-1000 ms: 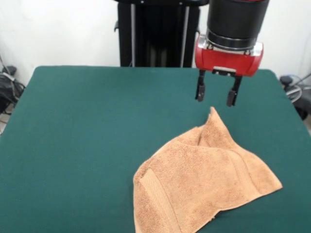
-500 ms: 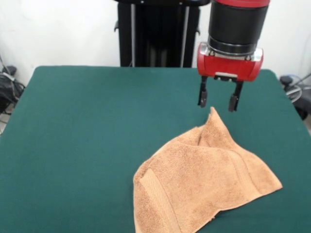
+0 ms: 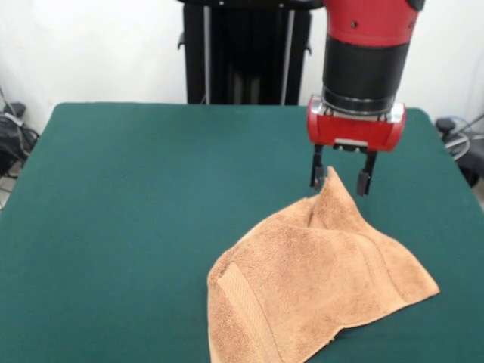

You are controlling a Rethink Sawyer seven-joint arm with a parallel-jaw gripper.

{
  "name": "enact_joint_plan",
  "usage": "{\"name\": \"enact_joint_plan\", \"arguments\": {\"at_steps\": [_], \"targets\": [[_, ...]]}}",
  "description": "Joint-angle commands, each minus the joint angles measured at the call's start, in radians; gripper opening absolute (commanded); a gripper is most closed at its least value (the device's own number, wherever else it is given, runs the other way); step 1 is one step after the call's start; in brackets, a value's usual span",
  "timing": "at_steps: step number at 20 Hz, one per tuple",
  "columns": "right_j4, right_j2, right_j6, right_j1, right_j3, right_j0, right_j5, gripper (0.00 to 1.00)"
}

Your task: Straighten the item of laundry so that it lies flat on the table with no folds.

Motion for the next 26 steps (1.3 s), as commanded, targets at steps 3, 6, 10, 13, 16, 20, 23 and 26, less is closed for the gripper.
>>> {"name": "enact_joint_plan", "arguments": {"at_steps": [3, 6, 10, 13, 16, 20, 23, 26], "targets": [[-0.094, 0.015, -0.003, 0.089, 0.052, 0.03, -0.083, 1.0], [-0.1, 0.01, 0.009, 0.093, 0.051, 0.036, -0.092, 1.0], [-0.107, 0.013, 0.016, 0.091, 0.054, 0.035, -0.089, 1.0], [-0.121, 0.011, 0.018, 0.088, 0.055, 0.037, -0.107, 1.0], [-0.123, 0.015, 0.017, 0.087, 0.054, 0.035, -0.102, 0.0], [-0.126, 0.016, 0.022, 0.084, 0.055, 0.036, -0.1, 0.0], [-0.128, 0.017, 0.024, 0.083, 0.058, 0.035, -0.102, 0.0], [-0.128, 0.016, 0.027, 0.084, 0.056, 0.037, -0.102, 0.0]]}}
